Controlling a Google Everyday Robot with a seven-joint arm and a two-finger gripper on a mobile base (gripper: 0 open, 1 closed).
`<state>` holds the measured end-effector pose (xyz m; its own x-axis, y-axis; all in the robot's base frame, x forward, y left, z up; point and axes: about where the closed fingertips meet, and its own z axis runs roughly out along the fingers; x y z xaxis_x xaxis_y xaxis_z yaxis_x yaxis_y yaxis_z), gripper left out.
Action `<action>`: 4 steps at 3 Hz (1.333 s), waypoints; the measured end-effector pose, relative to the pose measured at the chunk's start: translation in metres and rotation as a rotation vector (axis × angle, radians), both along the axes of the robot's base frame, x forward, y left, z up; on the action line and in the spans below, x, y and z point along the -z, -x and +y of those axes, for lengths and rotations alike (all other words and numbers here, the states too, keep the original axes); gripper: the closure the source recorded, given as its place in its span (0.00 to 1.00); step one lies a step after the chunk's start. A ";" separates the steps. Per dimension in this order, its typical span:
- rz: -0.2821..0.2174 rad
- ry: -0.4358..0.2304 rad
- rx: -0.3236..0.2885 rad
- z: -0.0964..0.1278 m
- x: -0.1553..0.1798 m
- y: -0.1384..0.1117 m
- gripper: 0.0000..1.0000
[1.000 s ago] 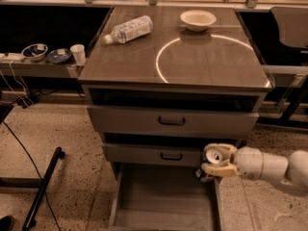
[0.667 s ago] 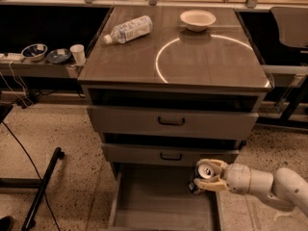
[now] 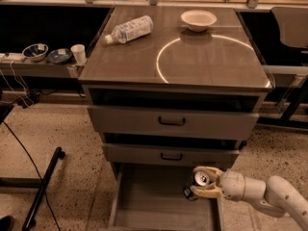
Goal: Place pepsi can into bottom drawer
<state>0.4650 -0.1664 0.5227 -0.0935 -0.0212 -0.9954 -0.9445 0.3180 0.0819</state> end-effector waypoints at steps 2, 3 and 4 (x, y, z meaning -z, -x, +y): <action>0.086 0.029 0.060 0.048 0.142 -0.005 1.00; 0.053 0.055 0.068 0.072 0.197 0.000 1.00; 0.004 0.041 0.082 0.095 0.221 -0.001 1.00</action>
Offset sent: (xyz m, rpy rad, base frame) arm 0.0001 0.0864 -0.2559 -0.0867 0.0985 -0.0899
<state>0.4656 -0.0718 0.3014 -0.1004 -0.0541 -0.9935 -0.9148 0.3976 0.0708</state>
